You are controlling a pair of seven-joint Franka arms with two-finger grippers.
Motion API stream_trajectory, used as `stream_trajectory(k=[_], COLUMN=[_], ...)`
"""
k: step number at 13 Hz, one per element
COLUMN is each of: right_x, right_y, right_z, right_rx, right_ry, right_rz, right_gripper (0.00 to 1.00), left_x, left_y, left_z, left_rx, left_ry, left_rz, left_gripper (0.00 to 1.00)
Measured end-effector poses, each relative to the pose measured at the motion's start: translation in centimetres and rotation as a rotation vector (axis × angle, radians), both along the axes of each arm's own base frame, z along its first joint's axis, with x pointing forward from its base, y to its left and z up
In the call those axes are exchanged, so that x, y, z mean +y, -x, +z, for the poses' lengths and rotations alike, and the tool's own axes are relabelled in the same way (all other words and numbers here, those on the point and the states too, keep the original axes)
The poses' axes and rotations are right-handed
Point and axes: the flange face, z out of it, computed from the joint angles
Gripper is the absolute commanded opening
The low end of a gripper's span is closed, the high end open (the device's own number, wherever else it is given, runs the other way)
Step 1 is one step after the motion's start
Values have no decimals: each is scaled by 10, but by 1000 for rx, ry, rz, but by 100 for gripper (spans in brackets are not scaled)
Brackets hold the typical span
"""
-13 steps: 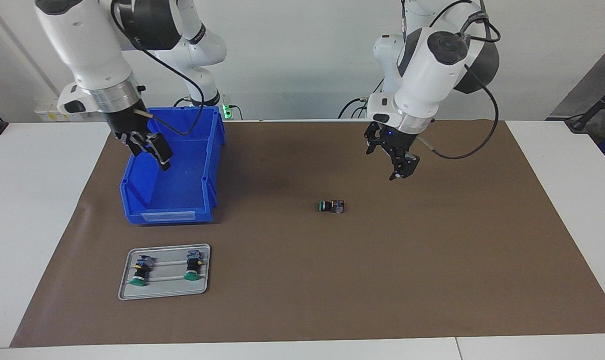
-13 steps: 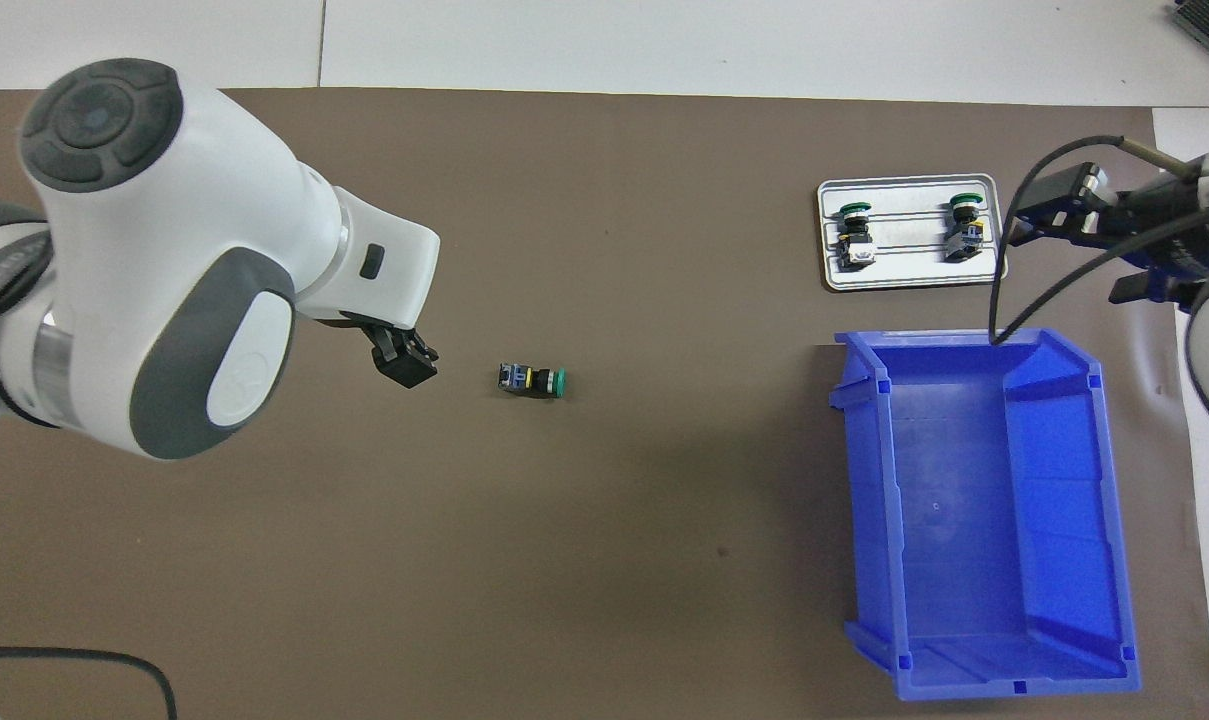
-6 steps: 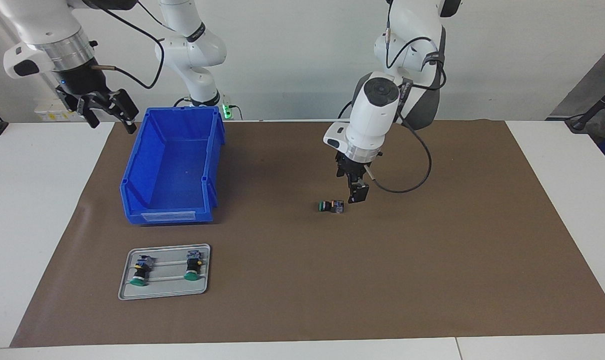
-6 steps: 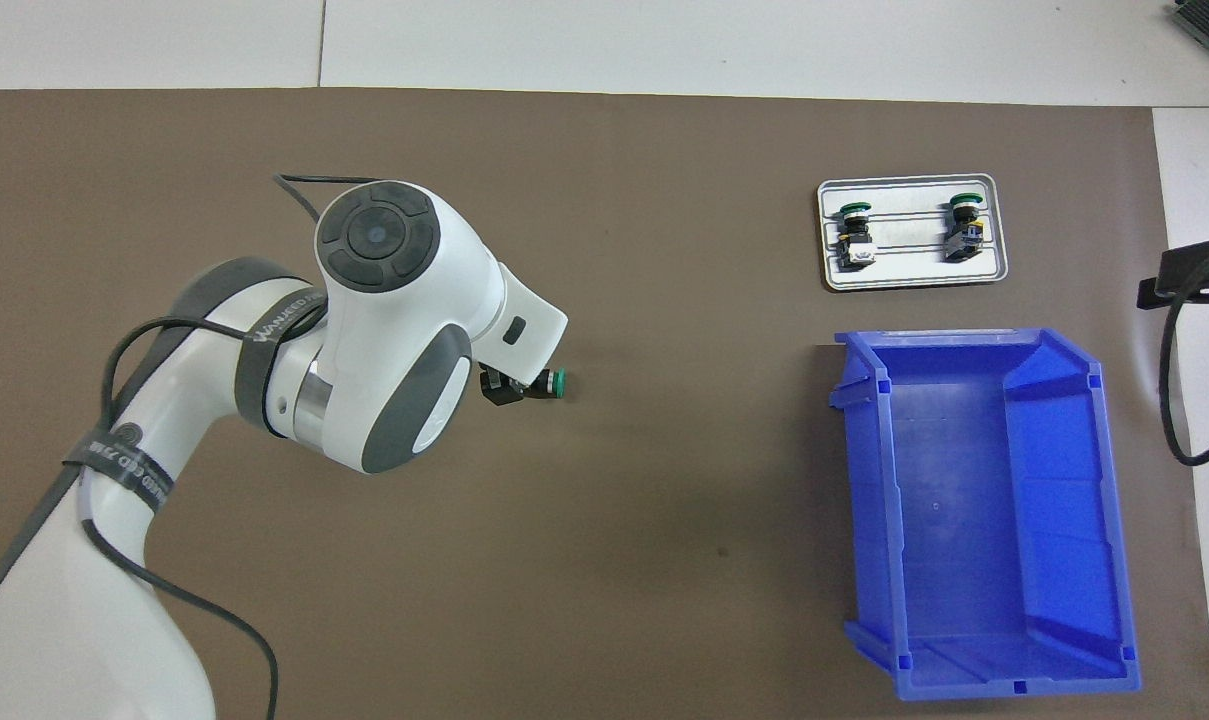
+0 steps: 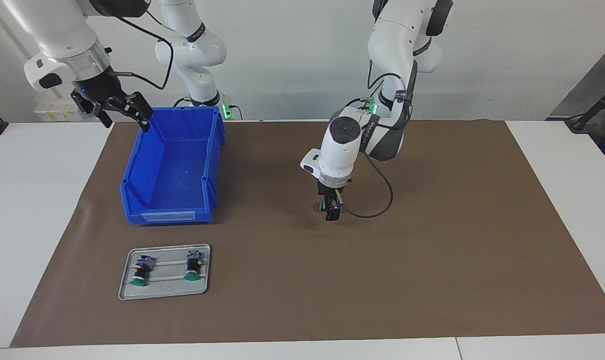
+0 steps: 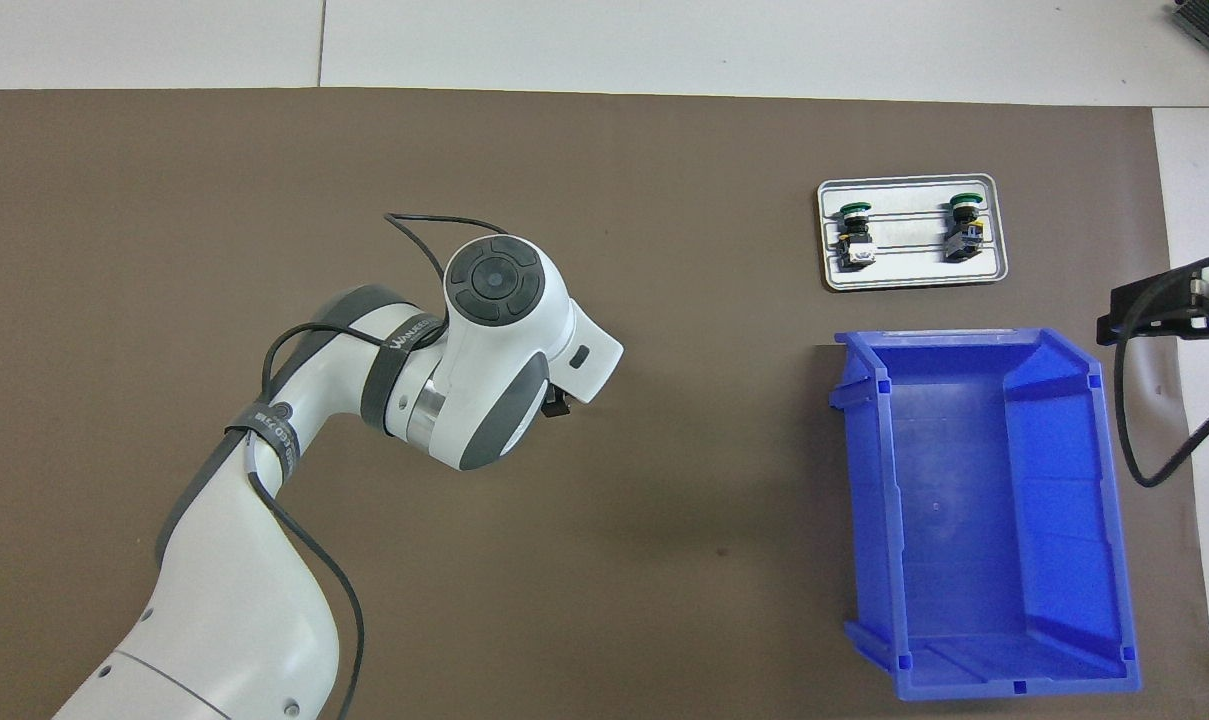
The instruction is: Place and press button with both arms
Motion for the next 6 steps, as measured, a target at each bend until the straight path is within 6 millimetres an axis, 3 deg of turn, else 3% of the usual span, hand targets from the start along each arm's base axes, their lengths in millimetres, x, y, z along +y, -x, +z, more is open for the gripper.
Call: stream_trajectory(k=[6], right_x=[-1], right_y=[5], right_z=[-1], right_rx=[-4], right_ry=[1], right_rz=[56], right_gripper=[100], left_x=[0], left_y=[21], left_z=[-37], left_rx=[16], left_ry=[-18], left_rz=[-6], left_gripper=[90])
